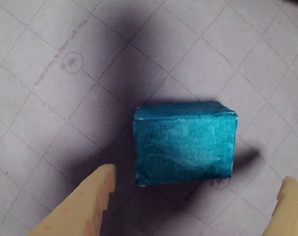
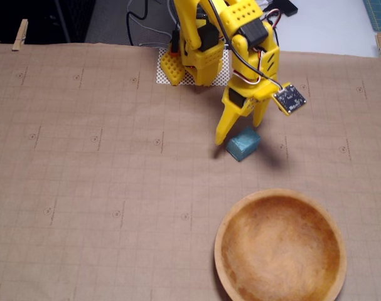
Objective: Grasp a blue block and put it in the bowl.
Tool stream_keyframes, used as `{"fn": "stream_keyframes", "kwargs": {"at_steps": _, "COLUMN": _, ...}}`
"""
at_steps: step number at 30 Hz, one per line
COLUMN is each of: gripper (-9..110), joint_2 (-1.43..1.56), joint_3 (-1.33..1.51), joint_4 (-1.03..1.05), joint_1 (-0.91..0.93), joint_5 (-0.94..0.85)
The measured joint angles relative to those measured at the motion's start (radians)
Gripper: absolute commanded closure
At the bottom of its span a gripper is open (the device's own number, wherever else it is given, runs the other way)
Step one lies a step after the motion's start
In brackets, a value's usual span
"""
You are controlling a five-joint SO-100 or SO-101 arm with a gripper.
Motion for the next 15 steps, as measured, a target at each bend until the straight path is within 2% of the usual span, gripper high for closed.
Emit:
{"fn": "stream_keyframes", "kwargs": {"at_steps": 7, "gripper": 59, "joint_2": -0.097, "joint_3": 0.0, "joint_4": -0.055, "joint_1": 0.0, "joint_5": 0.0}}
{"fn": "stream_keyframes", "kwargs": {"at_steps": 15, "gripper": 47, "joint_2": -0.118, "joint_3": 0.0, "joint_4": -0.063, "joint_1": 0.0, "joint_5": 0.0}}
